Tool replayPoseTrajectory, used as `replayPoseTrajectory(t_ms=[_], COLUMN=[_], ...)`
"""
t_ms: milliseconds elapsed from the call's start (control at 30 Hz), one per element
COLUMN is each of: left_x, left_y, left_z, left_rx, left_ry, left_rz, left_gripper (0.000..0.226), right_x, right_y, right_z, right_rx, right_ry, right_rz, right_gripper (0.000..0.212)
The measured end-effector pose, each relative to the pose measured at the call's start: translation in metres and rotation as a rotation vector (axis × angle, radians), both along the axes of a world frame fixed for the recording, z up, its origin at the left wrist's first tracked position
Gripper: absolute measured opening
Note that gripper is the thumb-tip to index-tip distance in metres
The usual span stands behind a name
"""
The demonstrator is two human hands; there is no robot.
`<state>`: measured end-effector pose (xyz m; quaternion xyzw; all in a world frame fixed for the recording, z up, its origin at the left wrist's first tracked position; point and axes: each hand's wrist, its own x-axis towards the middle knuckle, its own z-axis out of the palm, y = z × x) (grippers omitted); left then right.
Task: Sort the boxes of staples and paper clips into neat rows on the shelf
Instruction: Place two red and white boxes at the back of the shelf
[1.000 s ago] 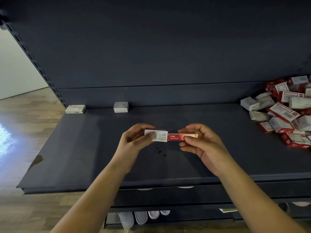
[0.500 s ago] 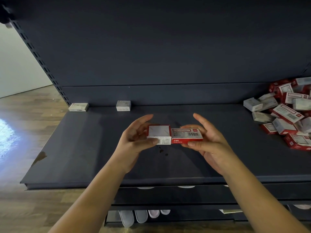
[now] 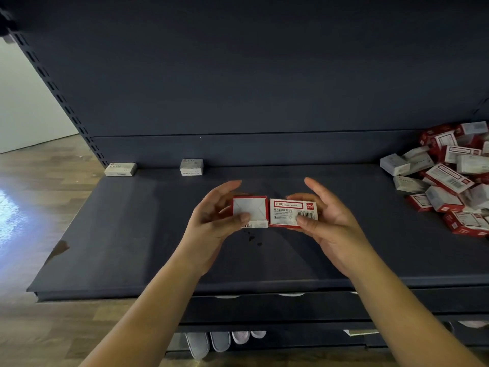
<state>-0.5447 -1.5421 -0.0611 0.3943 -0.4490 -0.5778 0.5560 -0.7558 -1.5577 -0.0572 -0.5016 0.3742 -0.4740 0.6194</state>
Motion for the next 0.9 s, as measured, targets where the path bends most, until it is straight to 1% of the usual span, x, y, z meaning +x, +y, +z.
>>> replayPoseTrajectory(t_ms=[133, 233, 267, 333, 433, 600, 733, 800, 900], left_x=[0.000, -0.001, -0.001, -0.001, -0.002, -0.003, -0.003, -0.003, -0.003], left_y=[0.000, 0.000, 0.000, 0.000, 0.002, 0.005, 0.007, 0.009, 0.012], left_z=[0.001, 0.002, 0.002, 0.002, 0.003, 0.004, 0.006, 0.008, 0.010], left_rx=[0.008, 0.041, 0.058, 0.096, 0.120, 0.070, 0.007, -0.007, -0.041], left_ry=[0.001, 0.020, 0.023, 0.026, 0.022, 0.037, 0.007, -0.026, -0.162], left_rz=[0.002, 0.017, 0.018, 0.006, -0.020, -0.021, -0.018, -0.022, -0.005], left_gripper=[0.060, 0.063, 0.064, 0.065, 0.065, 0.068, 0.063, 0.057, 0.052], right_x=[-0.001, -0.001, -0.001, -0.001, -0.001, 0.001, 0.001, 0.002, 0.001], right_y=[0.001, 0.001, 0.001, 0.001, 0.002, 0.005, 0.007, 0.007, 0.007], right_z=[-0.001, -0.001, -0.002, -0.001, 0.001, 0.004, 0.007, 0.007, 0.005], right_rx=[0.009, 0.044, 0.052, 0.048, 0.032, -0.015, -0.034, -0.039, -0.042], right_ry=[0.014, 0.020, 0.026, 0.026, 0.029, 0.071, 0.090, 0.093, 0.095], right_rz=[-0.013, -0.018, -0.032, -0.054, -0.052, -0.043, -0.036, -0.039, -0.056], right_gripper=[0.078, 0.096, 0.094, 0.082, 0.073, 0.053, 0.039, 0.036, 0.033])
